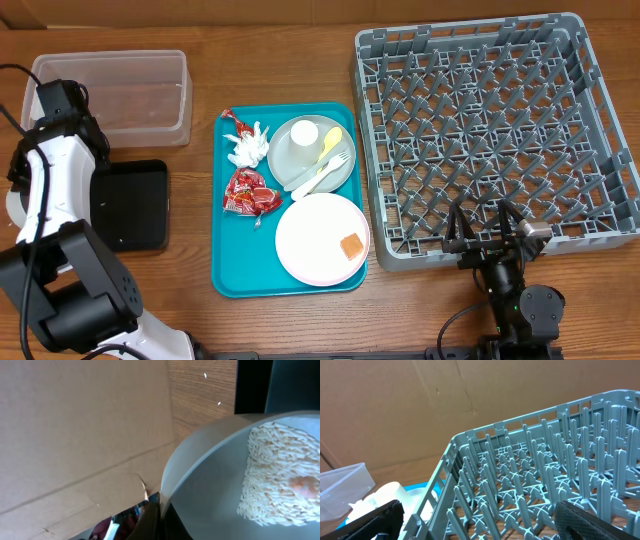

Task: Sort waste into correct bins and load items into the dishwasher rack
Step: 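Tilt the bowl with the left gripper, pouring rice onto the black tray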

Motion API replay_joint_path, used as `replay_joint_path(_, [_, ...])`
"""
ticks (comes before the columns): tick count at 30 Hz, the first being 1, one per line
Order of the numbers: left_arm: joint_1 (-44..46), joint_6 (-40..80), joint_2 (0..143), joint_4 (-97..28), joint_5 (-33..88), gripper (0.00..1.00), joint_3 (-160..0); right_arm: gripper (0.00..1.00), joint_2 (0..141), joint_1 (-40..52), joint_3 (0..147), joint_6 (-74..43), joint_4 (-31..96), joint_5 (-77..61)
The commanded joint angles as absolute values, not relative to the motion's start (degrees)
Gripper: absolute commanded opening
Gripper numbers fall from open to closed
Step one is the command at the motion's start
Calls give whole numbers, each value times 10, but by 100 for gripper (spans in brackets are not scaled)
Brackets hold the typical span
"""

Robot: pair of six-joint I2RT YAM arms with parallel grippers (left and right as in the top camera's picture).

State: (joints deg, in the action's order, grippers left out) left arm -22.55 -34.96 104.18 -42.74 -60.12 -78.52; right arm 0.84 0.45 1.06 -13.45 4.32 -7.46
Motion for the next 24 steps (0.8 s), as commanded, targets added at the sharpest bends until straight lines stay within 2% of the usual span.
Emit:
replay_joint_path(1, [-221,-363,1043,-413,-626,4,-777,100,3,4,5,-135,41,-71])
replay_joint_path(19, [-187,-403,1043,-387,-649,4,-760,100,3,4,5,-135,41,-71])
replay_joint_path(24, [-182,-446,1044,-355,-680,4,-758,100,3,4,5,-135,41,-71])
